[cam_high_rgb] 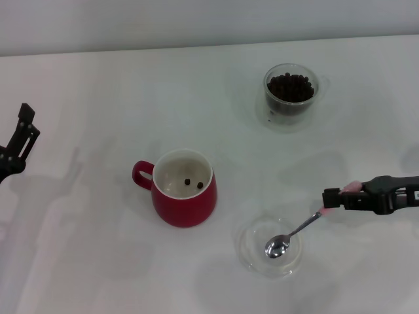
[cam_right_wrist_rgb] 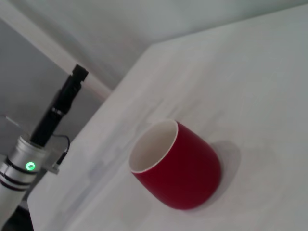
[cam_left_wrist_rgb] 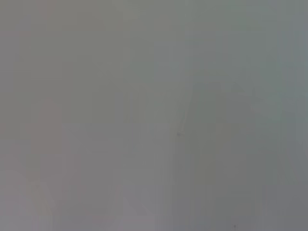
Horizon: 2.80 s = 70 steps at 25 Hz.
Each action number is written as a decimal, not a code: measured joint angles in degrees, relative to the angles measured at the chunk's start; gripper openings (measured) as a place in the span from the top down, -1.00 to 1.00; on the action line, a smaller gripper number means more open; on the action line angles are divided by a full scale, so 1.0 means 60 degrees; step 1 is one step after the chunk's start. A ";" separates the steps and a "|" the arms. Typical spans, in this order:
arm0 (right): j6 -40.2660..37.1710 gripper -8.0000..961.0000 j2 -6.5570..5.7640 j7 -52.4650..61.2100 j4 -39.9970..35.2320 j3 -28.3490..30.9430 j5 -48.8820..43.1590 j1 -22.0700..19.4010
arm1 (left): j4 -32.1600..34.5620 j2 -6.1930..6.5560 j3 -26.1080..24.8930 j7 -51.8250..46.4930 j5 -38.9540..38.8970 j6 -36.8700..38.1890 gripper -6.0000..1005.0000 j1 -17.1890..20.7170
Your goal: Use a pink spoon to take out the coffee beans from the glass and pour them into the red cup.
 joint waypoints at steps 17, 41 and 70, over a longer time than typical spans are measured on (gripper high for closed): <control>0.0365 0.57 0.0116 0.0072 0.0091 -0.0339 -0.0600 0.0565 | 0.0014 0.0003 -0.0015 -0.0030 -0.0055 0.0000 -0.73 -0.0004; 0.0302 0.56 -0.0109 0.1319 -0.0027 -0.1308 -0.0777 0.1319 | 0.0015 0.0011 -0.0057 -0.0029 -0.0058 0.0000 -0.74 0.0013; 0.1603 -0.29 0.0848 -0.2819 -0.0107 0.3520 0.0387 0.0888 | -0.0041 0.0017 -0.0073 -0.0029 -0.0081 0.0007 -0.74 0.0061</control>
